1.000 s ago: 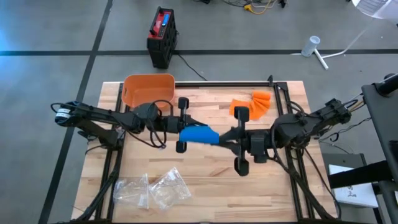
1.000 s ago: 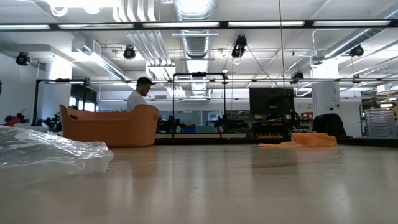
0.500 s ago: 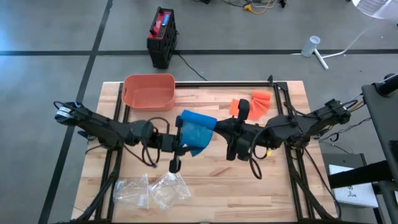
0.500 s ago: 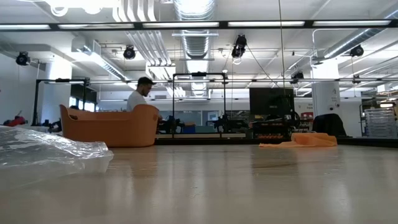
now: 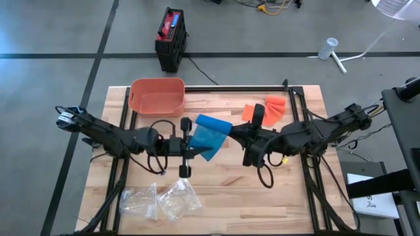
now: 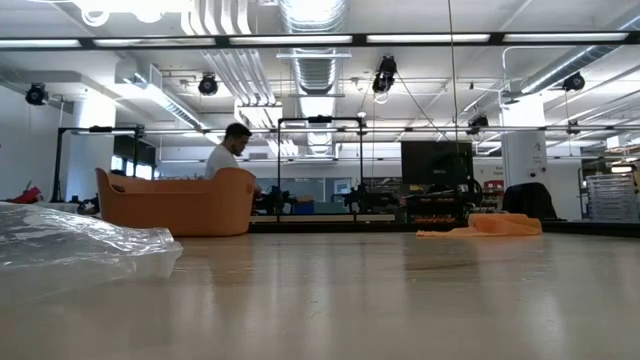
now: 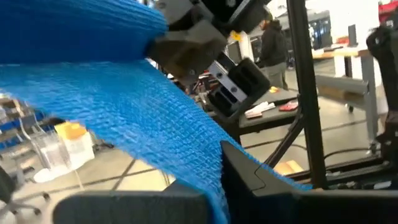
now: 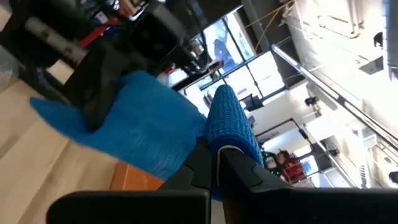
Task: Roll bandage
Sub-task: Roll the blue bandage
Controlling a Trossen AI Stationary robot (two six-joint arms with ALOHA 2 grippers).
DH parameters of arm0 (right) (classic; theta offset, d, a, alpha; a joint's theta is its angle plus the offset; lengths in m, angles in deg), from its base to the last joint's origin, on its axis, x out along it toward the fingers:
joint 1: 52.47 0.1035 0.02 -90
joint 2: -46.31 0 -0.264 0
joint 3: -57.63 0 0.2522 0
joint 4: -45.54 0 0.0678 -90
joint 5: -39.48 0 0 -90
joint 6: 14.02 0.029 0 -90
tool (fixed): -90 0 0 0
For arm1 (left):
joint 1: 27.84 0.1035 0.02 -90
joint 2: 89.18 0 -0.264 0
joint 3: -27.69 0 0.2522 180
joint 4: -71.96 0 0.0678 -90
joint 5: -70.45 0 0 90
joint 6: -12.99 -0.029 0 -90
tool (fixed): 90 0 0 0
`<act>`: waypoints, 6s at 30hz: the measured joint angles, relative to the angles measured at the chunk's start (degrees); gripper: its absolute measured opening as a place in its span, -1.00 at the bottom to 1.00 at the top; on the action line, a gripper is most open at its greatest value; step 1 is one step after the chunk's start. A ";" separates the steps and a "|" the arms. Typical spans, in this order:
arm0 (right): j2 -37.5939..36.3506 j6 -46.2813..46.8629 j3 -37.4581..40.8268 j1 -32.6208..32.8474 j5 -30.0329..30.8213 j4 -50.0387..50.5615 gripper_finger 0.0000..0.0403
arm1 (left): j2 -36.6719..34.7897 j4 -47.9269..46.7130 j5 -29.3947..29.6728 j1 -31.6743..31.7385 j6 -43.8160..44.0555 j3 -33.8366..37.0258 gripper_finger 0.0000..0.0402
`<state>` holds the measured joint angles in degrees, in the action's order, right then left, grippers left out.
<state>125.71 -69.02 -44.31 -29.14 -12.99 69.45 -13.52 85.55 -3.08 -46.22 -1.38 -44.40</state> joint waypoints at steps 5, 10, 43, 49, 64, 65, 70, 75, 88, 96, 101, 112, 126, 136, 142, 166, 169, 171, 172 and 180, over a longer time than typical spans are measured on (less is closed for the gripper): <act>-0.31 1.24 0.00 -0.10 0.18 4.07 -0.99 | -0.06 2.48 -2.66 -0.02 5.39 0.01 -1.00; -0.29 4.64 0.04 -1.11 0.50 8.33 -0.99 | 1.27 11.40 -6.92 0.02 10.67 0.01 -1.00; 2.39 29.78 0.41 -0.69 -17.95 24.33 -0.99 | -0.28 5.02 -7.98 11.58 17.13 0.02 0.02; 1.66 32.72 0.42 -0.35 -24.69 23.98 -0.99 | -4.80 -3.40 -7.89 12.34 8.50 0.02 0.26; 1.72 33.76 0.46 -0.07 -40.39 15.12 -0.99 | -3.03 -8.83 -10.36 12.94 4.44 -0.02 0.39; 1.72 33.98 0.46 -0.04 -40.33 14.75 -0.99 | -2.48 -9.26 -10.37 12.94 4.50 -0.02 0.41; 1.72 34.33 0.13 -0.13 -39.44 14.48 -0.99 | -1.27 -13.85 -12.69 12.77 4.13 -0.02 0.51; 0.87 36.00 -0.70 -0.11 -39.24 14.40 -0.99 | -3.47 -20.86 -12.61 12.77 2.91 -0.02 0.55; -0.53 31.60 -0.76 -0.33 -33.21 9.17 -0.99 | -4.47 -3.61 -17.16 11.76 -1.99 10.00 0.36; -0.62 28.58 -0.68 -0.33 -27.37 5.58 -0.99 | -4.09 14.20 -23.50 11.78 -0.35 18.66 0.39; -0.60 26.60 -0.68 -0.33 -23.28 5.11 -0.99 | -3.75 16.09 -24.28 11.74 1.80 19.25 0.50; -0.53 22.54 -0.68 -0.37 -17.94 3.68 -0.99 | -3.27 16.32 -25.50 11.72 8.82 17.61 0.55; -0.55 19.91 -0.66 -0.37 -14.71 1.54 -0.99 | 0.72 15.61 -23.08 11.74 13.91 13.99 -0.40; -0.55 17.87 -0.66 -0.37 -9.49 1.50 -0.99 | 0.59 12.81 -23.08 11.72 13.45 14.01 -0.96; -0.53 13.93 -0.66 -1.31 -7.45 3.01 -0.99 | -0.24 9.98 -23.53 11.72 13.44 14.04 -0.98; -0.90 15.18 -0.63 -0.75 -11.07 5.12 -0.99 | -7.34 -0.89 -19.33 11.85 11.11 14.08 -0.43; -0.90 14.71 -0.63 -0.33 -11.05 4.47 -0.99 | -7.34 -1.40 -19.03 11.85 11.76 14.08 -0.20; -0.90 14.68 -0.63 -0.20 -12.34 4.10 -0.99 | -7.01 -0.42 -18.88 11.85 11.91 14.08 -0.05; -0.90 14.78 -0.63 -0.17 -12.79 4.04 -0.99 | -6.79 0.35 -18.96 11.84 11.99 14.08 0.02; -0.90 14.89 -0.63 -0.22 -12.45 4.06 -0.99 | -3.34 6.31 -24.61 11.80 16.32 14.10 0.27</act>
<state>124.81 -54.14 -44.94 -29.35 -25.45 73.51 -16.87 91.87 -27.69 -34.41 14.94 -30.30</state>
